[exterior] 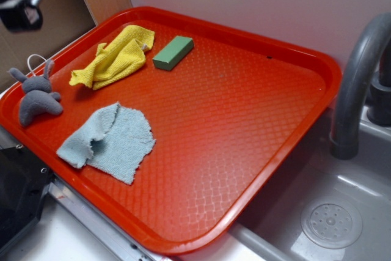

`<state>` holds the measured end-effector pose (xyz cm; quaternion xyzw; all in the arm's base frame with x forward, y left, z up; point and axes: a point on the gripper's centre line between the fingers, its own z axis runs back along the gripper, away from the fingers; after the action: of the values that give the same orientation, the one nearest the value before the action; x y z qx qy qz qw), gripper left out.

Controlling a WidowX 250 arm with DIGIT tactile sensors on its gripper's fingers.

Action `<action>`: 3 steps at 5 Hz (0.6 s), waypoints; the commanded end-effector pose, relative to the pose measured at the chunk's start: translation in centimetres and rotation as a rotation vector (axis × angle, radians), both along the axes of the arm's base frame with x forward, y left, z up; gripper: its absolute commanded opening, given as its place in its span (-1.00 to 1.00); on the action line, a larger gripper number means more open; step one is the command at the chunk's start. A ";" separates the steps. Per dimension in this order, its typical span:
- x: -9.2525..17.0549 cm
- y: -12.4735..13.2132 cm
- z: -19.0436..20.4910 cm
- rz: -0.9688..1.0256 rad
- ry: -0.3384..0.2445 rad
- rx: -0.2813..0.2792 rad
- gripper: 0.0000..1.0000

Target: Grab the gray animal.

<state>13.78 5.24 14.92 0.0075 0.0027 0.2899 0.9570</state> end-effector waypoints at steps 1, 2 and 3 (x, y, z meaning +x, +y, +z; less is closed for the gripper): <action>-0.6 4.1 -3.9 0.113 0.013 0.122 1.00; -0.1 5.2 -5.4 0.142 -0.020 0.178 1.00; 0.0 6.6 -8.3 0.153 -0.014 0.254 1.00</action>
<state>14.15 10.63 5.74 0.1207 -0.0289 0.3438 0.9308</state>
